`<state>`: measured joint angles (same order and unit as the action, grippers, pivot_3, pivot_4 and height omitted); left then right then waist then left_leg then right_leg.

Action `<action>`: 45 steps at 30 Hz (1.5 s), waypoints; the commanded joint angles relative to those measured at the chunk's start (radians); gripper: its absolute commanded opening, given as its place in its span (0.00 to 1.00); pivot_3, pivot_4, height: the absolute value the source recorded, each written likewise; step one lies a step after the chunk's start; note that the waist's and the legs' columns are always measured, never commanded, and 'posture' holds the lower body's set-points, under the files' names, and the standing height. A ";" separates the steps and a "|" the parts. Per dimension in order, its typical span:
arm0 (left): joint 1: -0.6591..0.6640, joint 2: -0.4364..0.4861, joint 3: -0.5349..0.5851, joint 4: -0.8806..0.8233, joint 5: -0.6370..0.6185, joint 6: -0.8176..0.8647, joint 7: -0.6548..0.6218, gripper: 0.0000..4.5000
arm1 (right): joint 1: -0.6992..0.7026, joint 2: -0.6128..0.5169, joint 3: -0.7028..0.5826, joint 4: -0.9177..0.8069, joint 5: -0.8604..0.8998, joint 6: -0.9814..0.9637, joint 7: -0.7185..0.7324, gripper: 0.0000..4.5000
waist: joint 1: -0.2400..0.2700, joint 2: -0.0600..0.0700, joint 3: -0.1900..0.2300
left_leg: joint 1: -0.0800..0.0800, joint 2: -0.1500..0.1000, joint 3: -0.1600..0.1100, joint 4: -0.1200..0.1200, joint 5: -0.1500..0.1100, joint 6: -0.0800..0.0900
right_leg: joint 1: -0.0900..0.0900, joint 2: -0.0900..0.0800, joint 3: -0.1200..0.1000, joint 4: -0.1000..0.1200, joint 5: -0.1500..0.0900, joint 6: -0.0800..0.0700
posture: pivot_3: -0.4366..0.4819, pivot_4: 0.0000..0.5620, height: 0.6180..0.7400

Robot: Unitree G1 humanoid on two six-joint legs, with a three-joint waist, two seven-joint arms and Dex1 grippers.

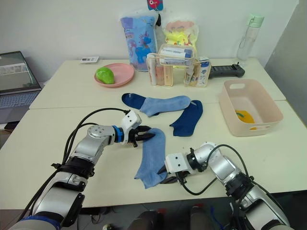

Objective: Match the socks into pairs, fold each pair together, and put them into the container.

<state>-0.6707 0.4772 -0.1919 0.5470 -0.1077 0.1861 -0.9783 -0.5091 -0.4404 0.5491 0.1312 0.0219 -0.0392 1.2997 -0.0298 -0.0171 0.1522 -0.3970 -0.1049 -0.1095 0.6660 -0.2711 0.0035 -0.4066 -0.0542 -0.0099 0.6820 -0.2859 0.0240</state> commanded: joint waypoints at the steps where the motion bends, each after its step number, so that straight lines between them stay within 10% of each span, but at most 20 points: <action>1: 0.008 0.022 0.024 -0.023 0.005 -0.001 -0.006 0.13 | -0.005 -0.021 -0.040 -0.008 0.015 -0.024 0.004 0.09 | 0.000 0.000 0.000 | 0.000 0.000 0.000 0.000 0.000 0.000 | 0.000 0.000 0.000 0.000 0.000 0.000 | 0.48 0.27 1.00; 3: 0.032 0.031 0.032 -0.048 0.003 0.007 -0.002 0.00 | -0.003 -0.040 -0.059 -0.004 0.018 -0.043 0.005 0.00 | 0.000 0.000 0.000 | 0.000 0.000 0.000 0.000 0.000 0.000 | 0.000 0.000 0.000 0.000 0.000 0.000 | 0.48 0.27 1.00; 24: 0.617 -0.028 0.254 -0.855 -0.183 0.393 0.337 0.00 | -0.124 -0.081 -0.207 0.227 0.077 -0.198 0.041 0.00 | 0.011 0.000 0.000 | 0.001 0.001 0.001 0.000 0.000 0.000 | 0.002 0.000 0.000 -0.001 0.000 0.000 | 0.48 0.27 1.00; 33: 0.618 0.049 0.388 -0.859 -0.299 0.393 0.275 0.61 | 0.025 -0.209 -0.344 -0.122 0.201 0.171 -0.046 0.63 | 0.029 0.000 0.000 | 0.000 0.001 0.001 -0.001 0.000 0.000 | 0.001 0.000 0.000 -0.002 0.000 0.000 | 0.48 0.27 1.00; 38: 0.572 0.187 0.451 -0.751 -0.368 0.389 0.125 0.95 | 0.203 -0.310 -0.436 -0.373 0.234 0.415 -0.158 0.63 | 0.032 0.001 0.000 | 0.000 0.001 0.000 -0.001 0.000 0.000 | 0.002 0.000 0.000 -0.002 0.000 0.000 | 0.48 0.27 1.00; 45: 0.324 0.219 0.268 -0.425 -0.230 0.230 0.003 0.95 | 0.385 -0.179 -0.464 -0.578 0.360 0.762 -0.397 0.63 | 0.038 0.000 0.000 | 0.000 0.001 0.001 -0.001 0.000 0.000 | 0.002 0.000 0.000 -0.002 0.000 0.000 | 0.48 0.27 1.00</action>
<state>-0.3079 0.7035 0.1284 0.0715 -0.3842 0.4783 -0.9506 -0.1216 -0.6448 0.0982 -0.3881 0.3373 0.6670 0.9602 0.0082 -0.0167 0.1522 -0.3964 -0.1038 -0.1088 0.6651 -0.2715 0.0038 -0.4045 -0.0544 -0.0098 0.6805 -0.2859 0.0237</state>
